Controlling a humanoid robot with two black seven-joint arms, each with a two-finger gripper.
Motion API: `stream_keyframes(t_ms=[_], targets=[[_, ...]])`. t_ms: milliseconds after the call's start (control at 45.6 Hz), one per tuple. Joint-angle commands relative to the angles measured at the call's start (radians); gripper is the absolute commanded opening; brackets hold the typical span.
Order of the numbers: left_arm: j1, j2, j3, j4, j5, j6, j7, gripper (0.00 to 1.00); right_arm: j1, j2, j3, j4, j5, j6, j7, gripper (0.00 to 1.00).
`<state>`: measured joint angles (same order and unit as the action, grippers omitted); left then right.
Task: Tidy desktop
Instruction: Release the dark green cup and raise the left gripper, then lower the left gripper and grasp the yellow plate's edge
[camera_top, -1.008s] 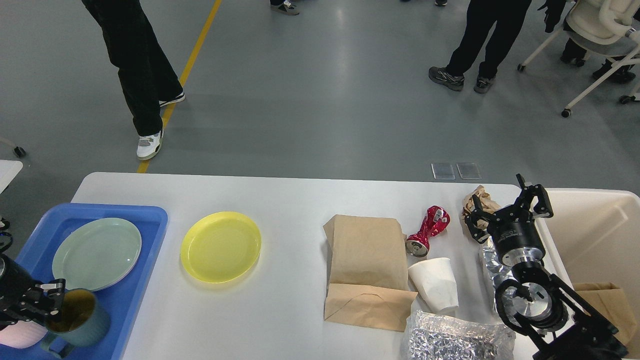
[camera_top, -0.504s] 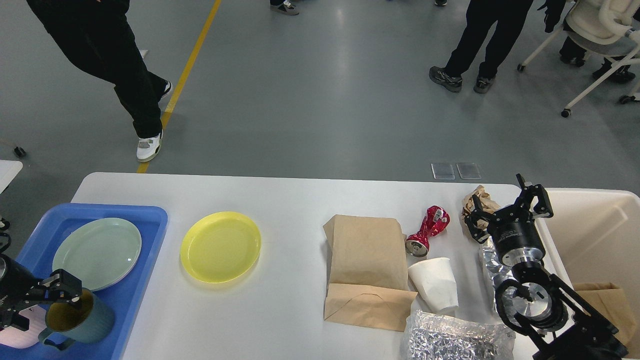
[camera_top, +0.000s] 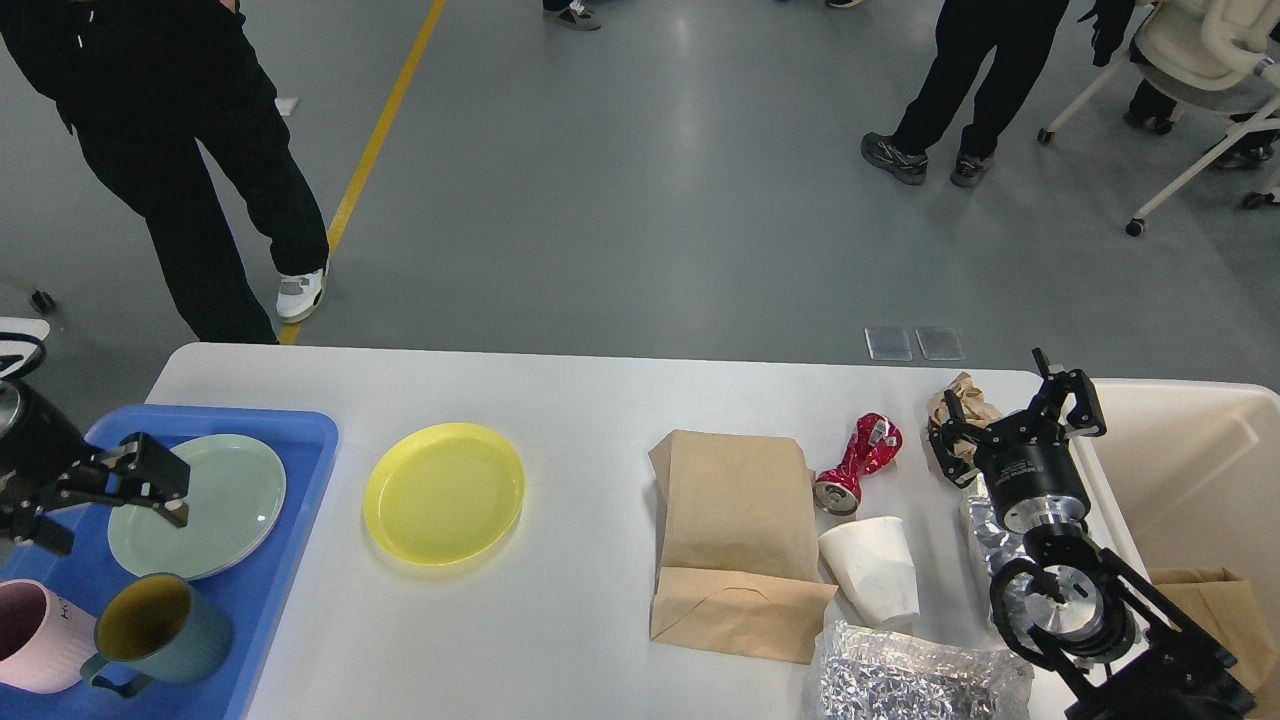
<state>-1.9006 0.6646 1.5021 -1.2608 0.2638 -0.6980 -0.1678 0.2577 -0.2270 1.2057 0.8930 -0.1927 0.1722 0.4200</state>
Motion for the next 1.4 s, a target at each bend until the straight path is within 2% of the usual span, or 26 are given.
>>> stream_keyframes(t_ms=[0,197,285,438,548,964,1052,1161,1249,1380], targets=[[-0.241,-0.175,0.130,-0.132,-0.127,0.002,-0.001,0.96,0.000,0.000,0.000,0.000,-0.001,0.000,0.000,1.00],[-0.510,-0.442,0.159,-0.316,-0.354,-0.006,-0.004,0.96,0.000,0.000,0.000,0.000,-0.001,0.000,-0.001,1.00],[-0.639,-0.522,0.145,-0.365,-0.431,-0.054,-0.005,0.96,0.000,0.000,0.000,0.000,-0.001,0.000,0.000,1.00],[-0.799,-0.560,0.126,-0.374,-0.491,-0.184,-0.009,0.96,0.000,0.000,0.000,0.000,0.001,0.000,-0.001,1.00],[-0.830,-0.560,0.118,-0.374,-0.494,-0.212,-0.009,0.96,0.000,0.000,0.000,0.000,-0.001,0.000,0.000,1.00],[-0.741,-0.542,0.118,-0.370,-0.488,-0.204,-0.004,0.96,0.000,0.000,0.000,0.000,-0.001,0.000,0.000,1.00],[-0.678,-0.522,0.113,-0.353,-0.491,-0.192,-0.013,0.96,0.000,0.000,0.000,0.000,-0.001,0.000,0.000,1.00],[-0.537,-0.511,0.043,-0.275,-0.503,-0.170,-0.016,0.96,0.000,0.000,0.000,0.000,0.001,0.001,-0.001,1.00],[-0.387,-0.514,0.003,-0.221,-0.541,-0.059,-0.009,0.96,0.000,0.000,0.000,0.000,-0.001,0.000,0.000,1.00],[-0.138,-0.526,-0.032,-0.158,-0.656,0.187,-0.002,0.95,0.000,0.000,0.000,0.000,-0.001,0.000,0.000,1.00]])
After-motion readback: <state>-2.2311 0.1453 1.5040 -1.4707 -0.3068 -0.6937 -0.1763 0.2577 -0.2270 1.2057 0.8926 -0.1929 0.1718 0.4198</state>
